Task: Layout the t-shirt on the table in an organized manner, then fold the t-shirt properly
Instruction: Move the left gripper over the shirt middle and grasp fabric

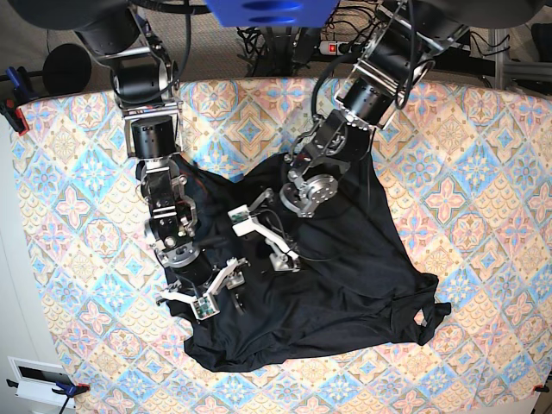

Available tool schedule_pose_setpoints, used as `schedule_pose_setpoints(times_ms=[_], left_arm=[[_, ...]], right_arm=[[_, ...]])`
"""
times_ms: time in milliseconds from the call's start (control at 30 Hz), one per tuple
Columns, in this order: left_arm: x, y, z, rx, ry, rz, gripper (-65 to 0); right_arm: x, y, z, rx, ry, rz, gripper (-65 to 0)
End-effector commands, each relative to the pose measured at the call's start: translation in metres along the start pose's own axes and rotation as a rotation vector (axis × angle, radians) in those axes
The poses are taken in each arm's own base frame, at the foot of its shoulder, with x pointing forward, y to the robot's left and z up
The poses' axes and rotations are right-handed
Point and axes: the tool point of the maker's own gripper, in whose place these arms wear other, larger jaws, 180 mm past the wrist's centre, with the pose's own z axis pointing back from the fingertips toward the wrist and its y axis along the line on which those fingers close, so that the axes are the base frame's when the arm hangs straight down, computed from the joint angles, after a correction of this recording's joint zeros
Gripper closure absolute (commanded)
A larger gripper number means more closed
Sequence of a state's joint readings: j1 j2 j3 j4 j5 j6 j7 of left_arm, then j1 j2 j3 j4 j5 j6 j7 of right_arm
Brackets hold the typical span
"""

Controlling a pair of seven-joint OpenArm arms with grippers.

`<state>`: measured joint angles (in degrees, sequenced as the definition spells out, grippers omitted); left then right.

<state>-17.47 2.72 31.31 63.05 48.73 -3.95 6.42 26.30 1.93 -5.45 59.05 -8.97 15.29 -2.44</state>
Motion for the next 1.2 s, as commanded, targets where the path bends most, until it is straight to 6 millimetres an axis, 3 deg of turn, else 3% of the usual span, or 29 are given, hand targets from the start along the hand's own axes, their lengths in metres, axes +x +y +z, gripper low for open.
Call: schedule_pose_setpoints(times_ms=[0,300,500,567,600,733,867,1033,1167], left_arm=[[0.024,0.018,-0.005,0.053,-0.054,0.004,-65.0],[0.016,0.001,-0.008,0.016,0.036,-0.014,-65.0],[0.038,0.016,-0.003,0.058,-0.019,-0.010,-65.0],[0.056,0.022,0.001,0.075,-0.064,-0.016,-65.0],[0.065,0.017,0.004,0.068,-0.088,-0.024,-62.8],[0.090,0.010,0.010,0.057,-0.154,-0.056,-39.1],[0.114,-0.016,0.015,0.000,-0.218,-0.118,-21.5],[0.104,0.001,0.011,0.032,-0.191,-0.095,-6.0],[0.077,0.013,0.009,0.056,-0.136,-0.078,0.0]], right_arm=[[0.054,-0.014,-0.008,-0.026,-0.145,0.009,-45.0],[0.053,-0.014,-0.008,-0.027,-0.142,0.007,-45.0],[0.053,-0.014,-0.008,-0.026,-0.140,0.007,-45.0],[0.053,-0.014,-0.008,-0.027,-0.142,0.007,-45.0],[0.053,-0.014,-0.008,-0.027,-0.140,0.007,-45.0],[0.054,-0.015,-0.008,-0.028,-0.142,0.013,-45.0],[0.055,-0.012,-0.008,-0.020,-0.144,0.020,-45.0],[0.056,-0.014,-0.007,-0.025,-0.152,0.017,-45.0],[0.055,-0.025,-0.005,-0.050,-0.152,0.001,-45.0]])
